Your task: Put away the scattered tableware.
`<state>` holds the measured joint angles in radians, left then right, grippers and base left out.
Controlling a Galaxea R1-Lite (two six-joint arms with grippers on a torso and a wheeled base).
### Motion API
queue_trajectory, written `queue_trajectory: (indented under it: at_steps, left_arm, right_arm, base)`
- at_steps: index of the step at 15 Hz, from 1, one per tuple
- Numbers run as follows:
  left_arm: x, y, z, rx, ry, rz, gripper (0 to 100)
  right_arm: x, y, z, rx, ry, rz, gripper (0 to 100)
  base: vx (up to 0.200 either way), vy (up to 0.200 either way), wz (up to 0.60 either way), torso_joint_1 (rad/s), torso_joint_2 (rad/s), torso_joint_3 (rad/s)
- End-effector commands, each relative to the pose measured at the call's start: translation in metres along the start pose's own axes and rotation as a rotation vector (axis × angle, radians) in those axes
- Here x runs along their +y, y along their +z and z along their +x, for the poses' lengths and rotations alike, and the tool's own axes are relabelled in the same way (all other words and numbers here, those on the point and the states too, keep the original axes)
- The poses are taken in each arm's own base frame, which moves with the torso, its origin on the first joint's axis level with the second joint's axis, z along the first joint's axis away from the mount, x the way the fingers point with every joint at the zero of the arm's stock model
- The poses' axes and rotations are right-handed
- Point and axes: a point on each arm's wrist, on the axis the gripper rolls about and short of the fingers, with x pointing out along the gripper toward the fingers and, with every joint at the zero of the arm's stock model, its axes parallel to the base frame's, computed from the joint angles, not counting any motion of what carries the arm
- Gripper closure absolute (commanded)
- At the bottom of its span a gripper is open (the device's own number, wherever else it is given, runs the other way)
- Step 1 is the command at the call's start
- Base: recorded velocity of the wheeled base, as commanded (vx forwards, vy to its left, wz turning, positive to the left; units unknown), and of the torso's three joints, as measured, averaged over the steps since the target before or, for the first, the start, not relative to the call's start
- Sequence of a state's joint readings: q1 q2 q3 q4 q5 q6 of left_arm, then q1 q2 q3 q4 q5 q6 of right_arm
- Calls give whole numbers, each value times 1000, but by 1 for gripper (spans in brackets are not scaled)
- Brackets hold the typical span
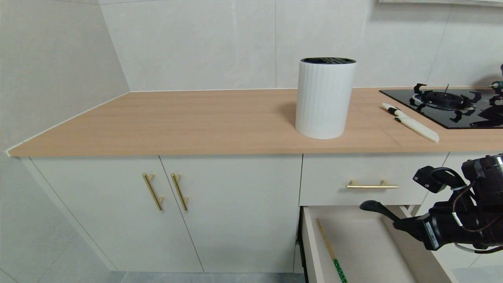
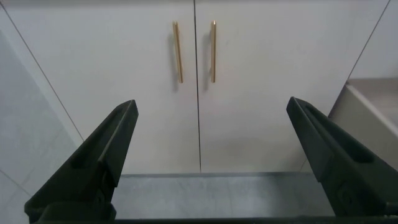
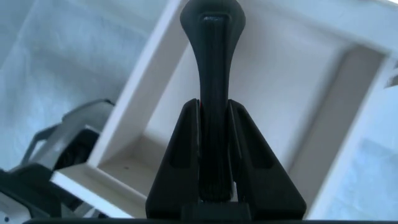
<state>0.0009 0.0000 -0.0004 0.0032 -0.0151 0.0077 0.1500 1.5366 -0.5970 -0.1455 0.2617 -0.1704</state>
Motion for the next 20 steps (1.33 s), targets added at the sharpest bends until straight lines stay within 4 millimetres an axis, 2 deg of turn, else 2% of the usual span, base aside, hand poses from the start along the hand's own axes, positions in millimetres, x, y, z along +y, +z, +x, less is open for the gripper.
queue_trajectory:
  at_steps: [1,7,10,16,17,20]
  left_arm:
    - [0,0,0,0,0,0,0]
    - [0,0,0,0,-1,0,0]
    - [0,0,0,0,0,0,0]
    - [0,0,0,0,-1,0,0]
    - [0,0,0,0,-1,0,0]
    - [0,0,0,0,0,0,0]
  right_arm:
    - [-2,-4,10,40,8,9,100]
    - [-23,-12,45,108,-52,58,100]
    - [-30,-16,56,128,-57,74,100]
    - [-38,-20,77,154,-144,81,100]
    - [-43,-17,95,183,-222,139,100]
    - [-44,-28,118,251,-217,176,100]
  base:
    - [0,0,0,-163,461,300]
    - [0,0,0,-141,455,315]
    - [0,0,0,-61,330,258]
    - [0,0,0,-9,27,16]
    - [0,0,0,0,0,0]
    - [0,0,0,0,0,0]
